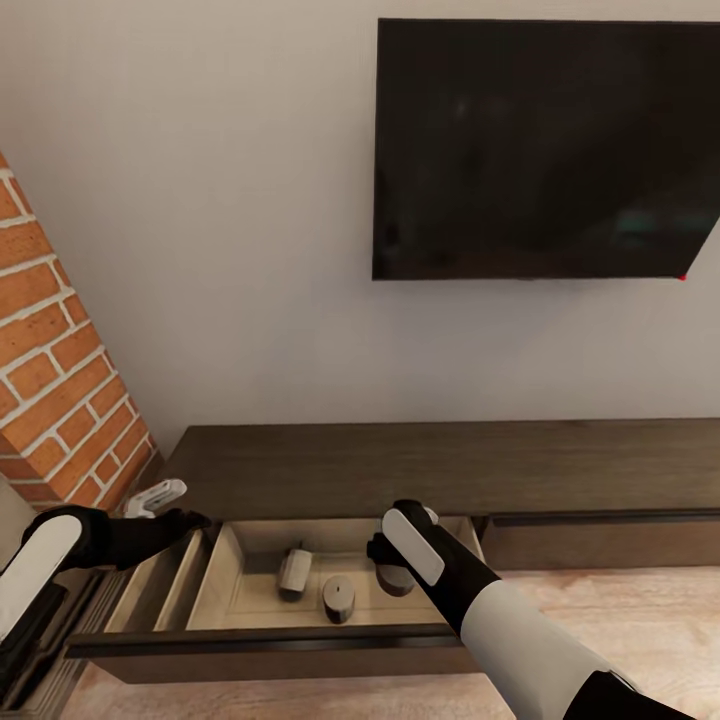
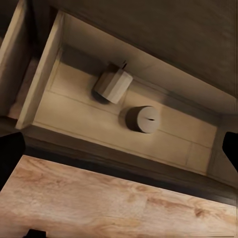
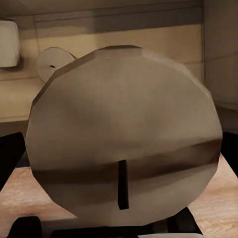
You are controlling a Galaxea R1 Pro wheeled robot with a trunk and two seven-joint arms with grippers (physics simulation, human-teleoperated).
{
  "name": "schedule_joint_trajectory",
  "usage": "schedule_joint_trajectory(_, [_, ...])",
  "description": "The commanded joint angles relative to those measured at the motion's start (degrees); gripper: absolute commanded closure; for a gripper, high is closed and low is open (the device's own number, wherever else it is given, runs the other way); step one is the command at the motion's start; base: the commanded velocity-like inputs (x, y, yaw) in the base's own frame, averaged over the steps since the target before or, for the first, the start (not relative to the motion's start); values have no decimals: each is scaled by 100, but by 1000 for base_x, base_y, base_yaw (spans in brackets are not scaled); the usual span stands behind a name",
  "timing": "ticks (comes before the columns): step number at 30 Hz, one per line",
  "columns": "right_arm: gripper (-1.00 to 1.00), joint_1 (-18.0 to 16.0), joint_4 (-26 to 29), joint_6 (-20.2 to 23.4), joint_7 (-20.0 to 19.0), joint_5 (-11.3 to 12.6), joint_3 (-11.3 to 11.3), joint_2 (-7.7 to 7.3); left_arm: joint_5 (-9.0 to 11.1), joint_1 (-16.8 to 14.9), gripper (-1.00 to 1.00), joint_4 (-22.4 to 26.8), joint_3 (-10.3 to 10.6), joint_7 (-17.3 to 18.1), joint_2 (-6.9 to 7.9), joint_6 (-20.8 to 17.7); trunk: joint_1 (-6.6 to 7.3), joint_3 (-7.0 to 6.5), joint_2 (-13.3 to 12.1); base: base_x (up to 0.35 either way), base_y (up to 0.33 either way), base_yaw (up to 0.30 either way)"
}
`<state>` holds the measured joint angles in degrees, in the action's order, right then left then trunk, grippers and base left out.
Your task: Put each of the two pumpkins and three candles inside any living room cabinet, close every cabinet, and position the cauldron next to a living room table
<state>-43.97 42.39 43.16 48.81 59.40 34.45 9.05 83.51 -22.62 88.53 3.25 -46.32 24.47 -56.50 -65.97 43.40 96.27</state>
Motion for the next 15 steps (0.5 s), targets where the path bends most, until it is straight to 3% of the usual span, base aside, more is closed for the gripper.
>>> schedule_joint_trajectory(1, [100, -7, 6, 8, 49, 45, 18, -1, 48, -5, -100, 5, 18, -60, -33, -2, -22, 24, 45, 0, 0, 0])
schedule_joint_trajectory(15, [100, -7, 44, -5, 64, 39, 18, -8, 43, -5, -100, 15, 35, -61, -100, -1, -330, 275, 606, 0, 0, 0])
